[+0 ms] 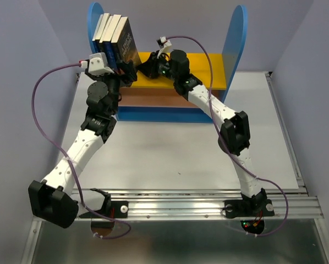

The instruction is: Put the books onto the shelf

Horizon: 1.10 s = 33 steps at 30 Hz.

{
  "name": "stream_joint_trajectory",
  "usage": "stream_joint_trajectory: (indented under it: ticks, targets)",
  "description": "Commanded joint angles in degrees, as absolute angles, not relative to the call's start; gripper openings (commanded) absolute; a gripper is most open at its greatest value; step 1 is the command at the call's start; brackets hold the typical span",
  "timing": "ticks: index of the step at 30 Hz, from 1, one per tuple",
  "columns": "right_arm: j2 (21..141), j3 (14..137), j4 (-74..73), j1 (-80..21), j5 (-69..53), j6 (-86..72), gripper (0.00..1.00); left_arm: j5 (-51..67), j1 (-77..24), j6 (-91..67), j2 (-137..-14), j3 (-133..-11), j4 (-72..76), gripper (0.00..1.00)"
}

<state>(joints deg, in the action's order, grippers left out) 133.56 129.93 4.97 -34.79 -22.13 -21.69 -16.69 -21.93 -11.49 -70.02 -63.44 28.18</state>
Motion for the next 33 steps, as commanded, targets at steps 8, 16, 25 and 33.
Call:
stream_joint_trajectory:
  ticks: [8,16,25,33]
  targets:
    - [133.1,124.8,-9.4,-36.0,-15.9,-23.7,0.23,-19.9,-19.9,-17.8,-57.2,-65.4,16.3,0.99]
    - [128.0,121.4,-11.1,-36.0,-11.1,-23.4,0.25,-9.0,-20.0,-20.4,-51.3,-65.1,13.0,0.99]
    - [121.5,120.2,-14.1,-36.0,-5.5,-23.6,0.48,-0.3,-21.2,-20.7,-54.3,-69.6,10.2,0.99]
    - [105.1,103.6,-14.1,-36.0,-1.9,-21.0,1.0,-6.9,-35.2,-14.9,-61.0,-77.9,4.7,0.99]
